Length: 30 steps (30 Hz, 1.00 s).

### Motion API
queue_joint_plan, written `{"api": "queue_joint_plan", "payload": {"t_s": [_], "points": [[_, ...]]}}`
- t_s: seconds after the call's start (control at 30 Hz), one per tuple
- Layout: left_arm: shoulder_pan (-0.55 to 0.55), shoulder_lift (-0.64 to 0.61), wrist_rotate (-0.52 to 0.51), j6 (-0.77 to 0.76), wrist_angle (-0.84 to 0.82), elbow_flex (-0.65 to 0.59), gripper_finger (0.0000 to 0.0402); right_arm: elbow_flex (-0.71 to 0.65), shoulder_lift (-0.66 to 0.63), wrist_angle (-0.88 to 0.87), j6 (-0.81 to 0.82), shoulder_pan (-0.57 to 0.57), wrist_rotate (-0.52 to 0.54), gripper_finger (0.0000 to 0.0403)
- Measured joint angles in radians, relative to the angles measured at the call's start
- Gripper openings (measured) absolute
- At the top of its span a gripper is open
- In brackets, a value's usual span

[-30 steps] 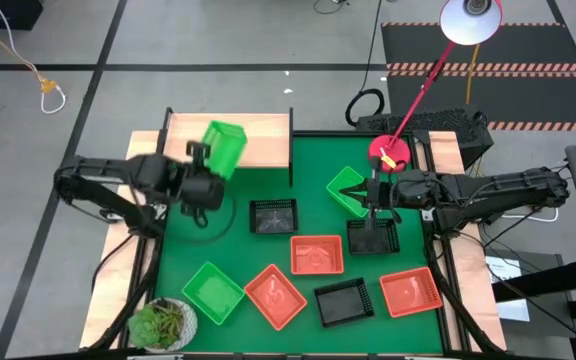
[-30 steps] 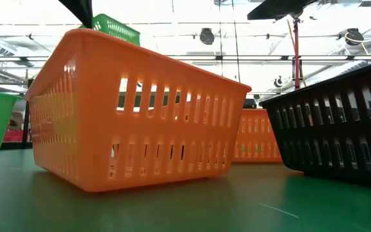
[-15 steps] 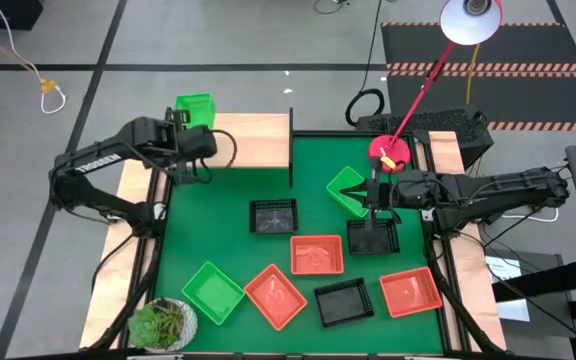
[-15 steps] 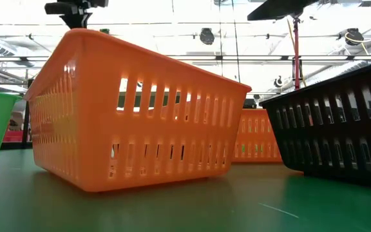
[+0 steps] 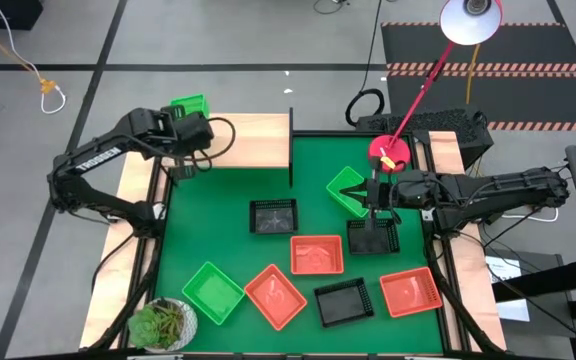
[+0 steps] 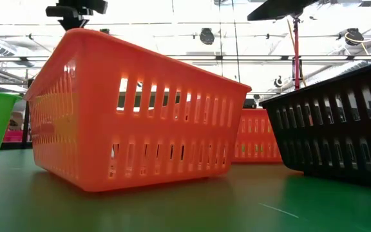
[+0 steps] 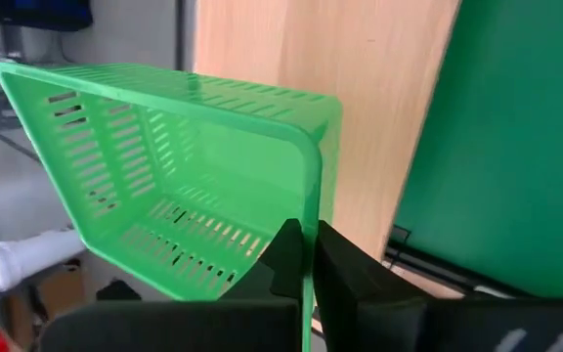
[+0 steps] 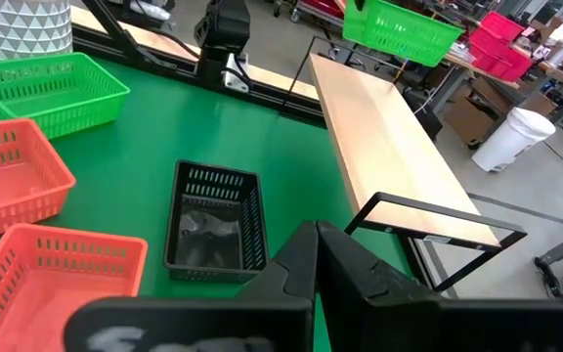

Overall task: Stack baskets on shelf by color
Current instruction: Put the top left green basket on the shelf

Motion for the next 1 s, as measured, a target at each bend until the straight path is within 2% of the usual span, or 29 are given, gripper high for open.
{"api": "queue_joint_plan", "payload": {"t_s": [0.13,0.23,0.5,0.7,1.0], "points": [[0.028,0.003,0.022,0.005,0.0,-0.001,0.0018,0.0,0.0,0.0,0.0,0.0,0.0,0.0],[0.041,0.003,0.024,0.03,0.013,-0.018,0.0011,0.0,0.0,0.0,0.0,0.0,0.0,0.0],[0.061,0.003,0.0,0.093,0.059,-0.159,0.002,0.0,0.0,0.0,0.0,0.0,0.0,0.0],[0.071,0.004,0.0,0.138,0.08,-0.258,0.0007,0.0,0.0,0.0,0.0,0.0,0.0,0.0],[0.098,0.003,-0.033,0.15,0.107,-0.3,0.0038,0.0,0.0,0.005,-0.004,0.0,0.0,0.0]]}}
